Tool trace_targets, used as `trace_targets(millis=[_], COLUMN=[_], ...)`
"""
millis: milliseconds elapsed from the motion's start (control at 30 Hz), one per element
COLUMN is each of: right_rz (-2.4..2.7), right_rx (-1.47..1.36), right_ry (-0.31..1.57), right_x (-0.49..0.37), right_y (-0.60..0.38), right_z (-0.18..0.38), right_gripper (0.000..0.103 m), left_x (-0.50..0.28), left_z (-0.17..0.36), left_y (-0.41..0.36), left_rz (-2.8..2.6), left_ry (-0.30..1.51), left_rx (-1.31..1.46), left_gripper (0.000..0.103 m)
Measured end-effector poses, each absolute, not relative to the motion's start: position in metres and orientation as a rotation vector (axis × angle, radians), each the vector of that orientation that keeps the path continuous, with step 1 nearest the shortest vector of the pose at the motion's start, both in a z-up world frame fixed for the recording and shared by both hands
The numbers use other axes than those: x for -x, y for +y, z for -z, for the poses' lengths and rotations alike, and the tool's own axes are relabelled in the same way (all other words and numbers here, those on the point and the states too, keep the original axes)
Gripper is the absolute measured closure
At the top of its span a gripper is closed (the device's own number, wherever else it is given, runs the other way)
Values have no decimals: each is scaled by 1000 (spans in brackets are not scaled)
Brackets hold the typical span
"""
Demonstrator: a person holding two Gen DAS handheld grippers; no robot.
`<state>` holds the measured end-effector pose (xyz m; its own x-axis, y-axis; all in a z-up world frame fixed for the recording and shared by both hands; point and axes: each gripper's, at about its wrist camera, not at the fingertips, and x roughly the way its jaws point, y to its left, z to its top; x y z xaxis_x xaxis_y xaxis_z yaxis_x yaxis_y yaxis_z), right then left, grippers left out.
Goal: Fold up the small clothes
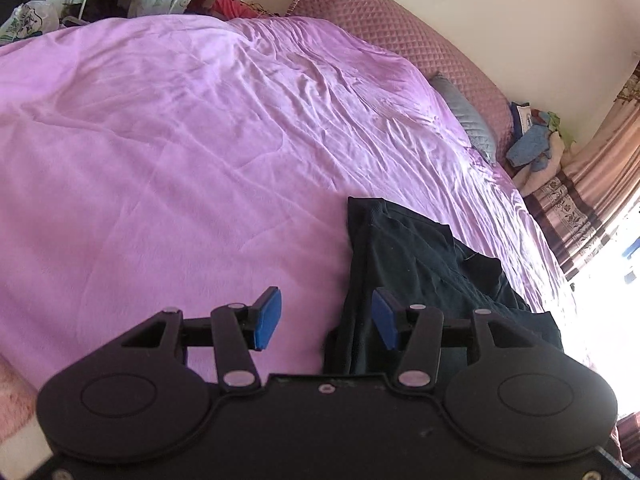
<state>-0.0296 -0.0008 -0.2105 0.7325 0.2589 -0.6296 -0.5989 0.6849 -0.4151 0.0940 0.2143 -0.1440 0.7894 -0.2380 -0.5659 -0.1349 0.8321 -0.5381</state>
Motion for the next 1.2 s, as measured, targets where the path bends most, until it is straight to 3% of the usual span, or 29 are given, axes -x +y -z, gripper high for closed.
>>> trace_targets(millis=[233, 467, 733, 867, 1200], right_rz=[-502, -375, -246, -235, -228], right_rx=[937, 1175, 1190, 1163, 1167], right_ry=[466, 219, 99, 173, 147], right_x=[44, 54, 66, 56, 47], right_y=[52, 85, 83, 75, 91], right_z=[244, 270, 268, 265, 257], right_gripper=[29, 30, 30, 30, 33], left_x=[-130, -189, -242, -262, -307], left_z=[150, 165, 190, 205, 234], left_y=[224, 235, 226, 216, 211], left_rz=[114, 225, 303, 323, 336], left_ry=[706, 755, 807, 847, 910], left_rx=[589, 721, 865, 899, 1080], left_gripper=[50, 50, 50, 50, 49])
